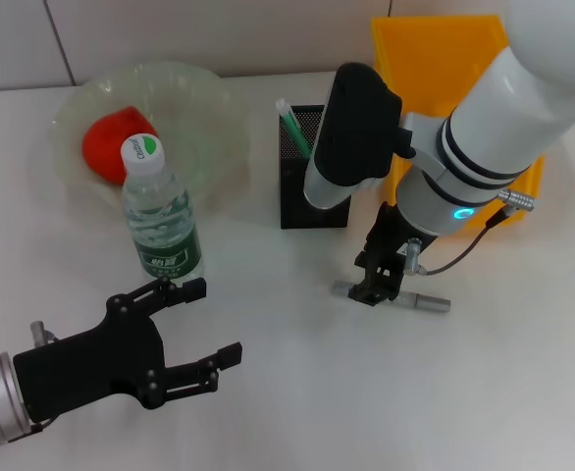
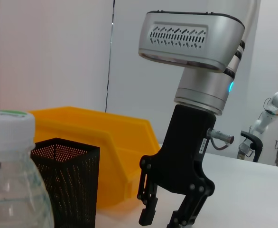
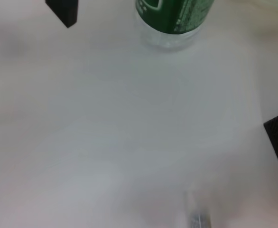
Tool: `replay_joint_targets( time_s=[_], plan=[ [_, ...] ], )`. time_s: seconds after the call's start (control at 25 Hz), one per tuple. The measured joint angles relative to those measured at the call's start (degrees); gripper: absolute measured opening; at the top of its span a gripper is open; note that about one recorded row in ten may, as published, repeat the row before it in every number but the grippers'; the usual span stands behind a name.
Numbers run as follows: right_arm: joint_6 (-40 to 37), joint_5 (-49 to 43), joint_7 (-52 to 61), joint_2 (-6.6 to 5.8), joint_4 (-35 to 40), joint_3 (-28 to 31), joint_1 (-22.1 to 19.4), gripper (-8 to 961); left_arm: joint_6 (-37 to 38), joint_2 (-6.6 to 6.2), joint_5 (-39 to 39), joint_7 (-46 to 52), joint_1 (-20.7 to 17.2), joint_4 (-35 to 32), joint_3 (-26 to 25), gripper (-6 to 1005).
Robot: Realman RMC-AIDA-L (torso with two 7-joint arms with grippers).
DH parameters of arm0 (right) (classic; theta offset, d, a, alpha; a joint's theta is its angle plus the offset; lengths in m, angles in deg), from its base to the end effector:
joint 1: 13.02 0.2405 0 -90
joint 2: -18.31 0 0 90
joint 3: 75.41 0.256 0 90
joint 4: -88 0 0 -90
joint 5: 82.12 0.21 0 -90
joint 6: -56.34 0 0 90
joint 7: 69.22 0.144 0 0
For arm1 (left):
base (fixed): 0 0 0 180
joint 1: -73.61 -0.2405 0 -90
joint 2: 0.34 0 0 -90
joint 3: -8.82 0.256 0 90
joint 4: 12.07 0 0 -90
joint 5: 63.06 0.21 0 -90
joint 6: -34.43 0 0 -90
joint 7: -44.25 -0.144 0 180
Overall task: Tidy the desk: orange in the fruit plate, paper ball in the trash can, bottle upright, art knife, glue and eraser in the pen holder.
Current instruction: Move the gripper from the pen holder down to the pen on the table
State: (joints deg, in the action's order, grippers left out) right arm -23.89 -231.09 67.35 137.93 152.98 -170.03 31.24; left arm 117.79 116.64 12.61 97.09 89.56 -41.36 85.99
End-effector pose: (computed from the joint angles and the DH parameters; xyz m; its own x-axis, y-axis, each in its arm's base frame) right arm 0.1514 0.3634 -0.0642 0.8375 -0.2981 0.4580 -0.1751 -0.9403 -0.2920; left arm -0.2822 0.2564 -0.0498 0.7839 0.1466 0.6034 0.3218 -0.9270 -0.1928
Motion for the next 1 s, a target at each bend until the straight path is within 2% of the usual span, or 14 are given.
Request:
replay_joint_targets(
  time_s=[1.0],
  plan=[
    [2.2, 1.7, -0.1, -0.09, -3.5, -1.3, 0.5, 306, 0.1, 0.18, 1.3, 0.0, 0.0, 0.1, -0.5, 866]
  ],
)
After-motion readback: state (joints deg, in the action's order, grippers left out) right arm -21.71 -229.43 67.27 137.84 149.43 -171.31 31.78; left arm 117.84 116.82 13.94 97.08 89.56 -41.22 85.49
